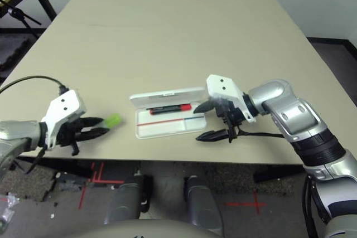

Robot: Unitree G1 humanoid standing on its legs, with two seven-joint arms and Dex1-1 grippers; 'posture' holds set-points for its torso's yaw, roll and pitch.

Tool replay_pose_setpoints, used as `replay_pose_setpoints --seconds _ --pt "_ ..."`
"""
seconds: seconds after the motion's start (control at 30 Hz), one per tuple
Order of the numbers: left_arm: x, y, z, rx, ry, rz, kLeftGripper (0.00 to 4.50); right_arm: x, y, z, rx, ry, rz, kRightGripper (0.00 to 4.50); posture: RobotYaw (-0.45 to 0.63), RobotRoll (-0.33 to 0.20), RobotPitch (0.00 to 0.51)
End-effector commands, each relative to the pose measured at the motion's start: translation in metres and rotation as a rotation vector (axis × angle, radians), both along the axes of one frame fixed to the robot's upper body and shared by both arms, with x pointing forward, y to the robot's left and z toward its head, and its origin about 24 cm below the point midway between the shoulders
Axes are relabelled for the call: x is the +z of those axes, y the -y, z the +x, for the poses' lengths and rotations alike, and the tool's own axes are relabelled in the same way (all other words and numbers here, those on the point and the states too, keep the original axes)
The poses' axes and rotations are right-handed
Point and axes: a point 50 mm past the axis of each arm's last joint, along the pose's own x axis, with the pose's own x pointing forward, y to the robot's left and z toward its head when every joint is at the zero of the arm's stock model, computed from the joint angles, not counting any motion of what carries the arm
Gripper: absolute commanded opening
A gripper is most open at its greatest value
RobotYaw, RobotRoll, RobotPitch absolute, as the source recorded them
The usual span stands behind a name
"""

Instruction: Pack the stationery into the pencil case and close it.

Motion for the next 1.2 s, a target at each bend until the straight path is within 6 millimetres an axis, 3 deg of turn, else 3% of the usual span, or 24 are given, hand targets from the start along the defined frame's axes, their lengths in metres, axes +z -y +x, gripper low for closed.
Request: replay_pose_setpoints --seconds 0.03,0.37,0.63,1.2 --pt "-0.001 0.028 -0.002 -0.130 0.027 0.001 1.10 0.002 0.001 0.002 -0.009 0.008 -0.014 4.50 0.11 0.000 0.125" --pt "-0.001 0.066 0.021 -0.247 0.167 0.121 1.10 0.005 0.003 0.003 -0.037 0.020 -0.021 4.50 0.09 0.000 0.124" --pt "-0.008 0.099 0.036 -0.294 0.170 0.106 1.10 0.004 0.005 0.003 -0.056 0.025 -0.026 4.50 0.07 0.000 0.124" --pt "-0.015 0.108 0.041 -0.290 0.101 0.129 1.10 0.003 0.004 0.003 -0.071 0.036 -0.032 4.50 0.06 0.000 0.127"
